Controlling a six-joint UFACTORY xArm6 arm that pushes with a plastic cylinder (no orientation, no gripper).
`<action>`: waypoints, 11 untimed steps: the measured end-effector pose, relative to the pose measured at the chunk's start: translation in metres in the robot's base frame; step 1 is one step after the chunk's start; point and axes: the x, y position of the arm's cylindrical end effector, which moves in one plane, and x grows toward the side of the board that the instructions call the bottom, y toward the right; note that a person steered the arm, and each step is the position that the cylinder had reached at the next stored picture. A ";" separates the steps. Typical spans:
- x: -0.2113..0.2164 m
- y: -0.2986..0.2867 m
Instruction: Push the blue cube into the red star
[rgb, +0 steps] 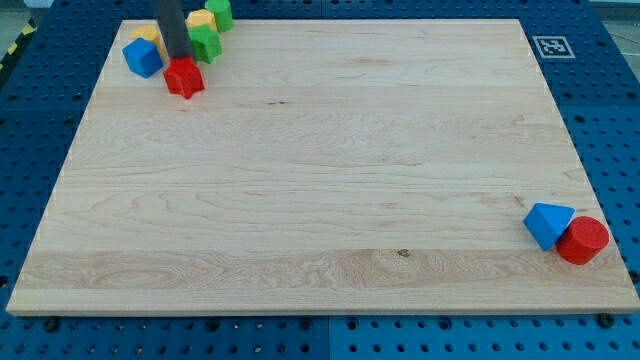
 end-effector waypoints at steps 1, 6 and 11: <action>0.023 0.020; 0.093 -0.042; -0.039 -0.063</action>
